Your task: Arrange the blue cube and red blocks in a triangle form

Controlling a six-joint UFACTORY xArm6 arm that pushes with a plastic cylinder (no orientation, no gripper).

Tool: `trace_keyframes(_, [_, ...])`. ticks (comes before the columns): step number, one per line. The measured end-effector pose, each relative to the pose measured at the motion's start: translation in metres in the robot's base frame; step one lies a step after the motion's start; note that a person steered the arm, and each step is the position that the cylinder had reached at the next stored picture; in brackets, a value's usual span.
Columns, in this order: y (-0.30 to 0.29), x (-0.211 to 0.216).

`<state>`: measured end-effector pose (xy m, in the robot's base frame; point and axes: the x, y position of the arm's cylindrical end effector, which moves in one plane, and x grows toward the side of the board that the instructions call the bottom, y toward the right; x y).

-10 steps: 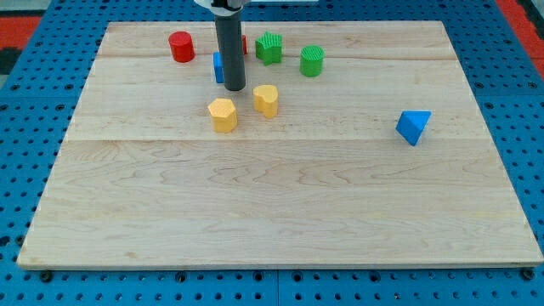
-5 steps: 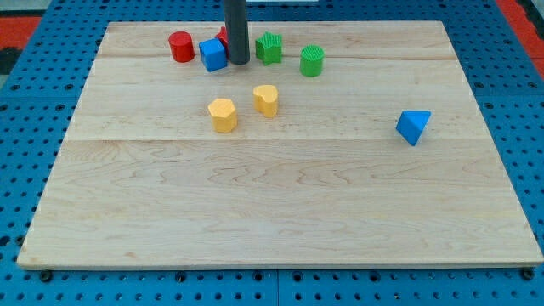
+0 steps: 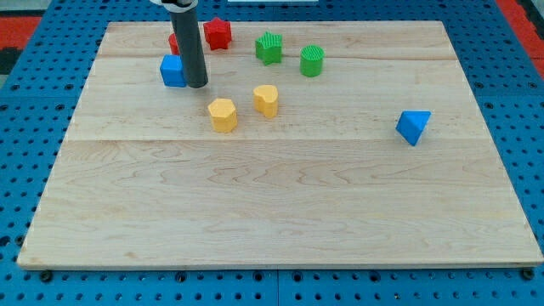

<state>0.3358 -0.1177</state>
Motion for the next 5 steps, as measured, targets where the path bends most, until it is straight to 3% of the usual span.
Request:
trace_keyframes(2, [-0.031,0.006])
trace_keyframes(4, [-0.035,-0.073])
trace_keyframes(5, [-0.042,-0.073])
